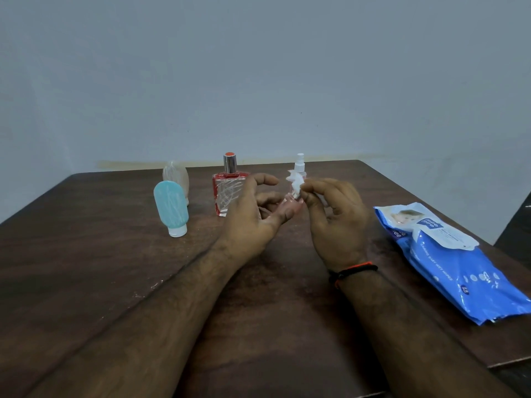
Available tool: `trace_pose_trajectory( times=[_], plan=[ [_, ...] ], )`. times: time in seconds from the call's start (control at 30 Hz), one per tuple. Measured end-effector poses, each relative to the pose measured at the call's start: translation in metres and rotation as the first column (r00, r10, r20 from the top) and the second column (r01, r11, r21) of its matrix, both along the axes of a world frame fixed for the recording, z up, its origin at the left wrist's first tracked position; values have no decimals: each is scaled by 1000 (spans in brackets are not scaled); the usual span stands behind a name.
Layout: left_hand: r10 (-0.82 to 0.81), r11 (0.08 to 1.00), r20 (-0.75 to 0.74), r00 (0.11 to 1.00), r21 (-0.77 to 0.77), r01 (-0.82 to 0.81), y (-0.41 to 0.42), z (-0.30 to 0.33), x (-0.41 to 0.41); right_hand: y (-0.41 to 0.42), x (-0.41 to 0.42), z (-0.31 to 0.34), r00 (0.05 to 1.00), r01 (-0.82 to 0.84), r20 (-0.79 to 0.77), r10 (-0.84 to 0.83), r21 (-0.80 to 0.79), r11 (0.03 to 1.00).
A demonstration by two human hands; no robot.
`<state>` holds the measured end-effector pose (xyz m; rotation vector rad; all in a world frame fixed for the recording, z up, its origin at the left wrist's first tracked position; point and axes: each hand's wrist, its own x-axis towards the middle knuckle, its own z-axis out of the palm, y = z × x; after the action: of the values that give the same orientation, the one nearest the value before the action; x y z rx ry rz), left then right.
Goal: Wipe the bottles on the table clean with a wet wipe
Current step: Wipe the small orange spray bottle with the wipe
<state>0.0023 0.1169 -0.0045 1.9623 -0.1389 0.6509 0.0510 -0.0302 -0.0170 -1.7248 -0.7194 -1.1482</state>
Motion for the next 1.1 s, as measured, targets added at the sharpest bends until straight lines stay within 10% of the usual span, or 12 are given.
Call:
trace_pose_trajectory(
  times=[0.7,1.1],
  plan=[
    [-4,996,16,1000,-91,5,0,-5,2,2,5,-4,990,-6,-139,5,-3,1000],
    [49,995,1,999,-83,-48,-32,-15,41,-13,19,2,933,256,-338,-126,375,891]
  ],
)
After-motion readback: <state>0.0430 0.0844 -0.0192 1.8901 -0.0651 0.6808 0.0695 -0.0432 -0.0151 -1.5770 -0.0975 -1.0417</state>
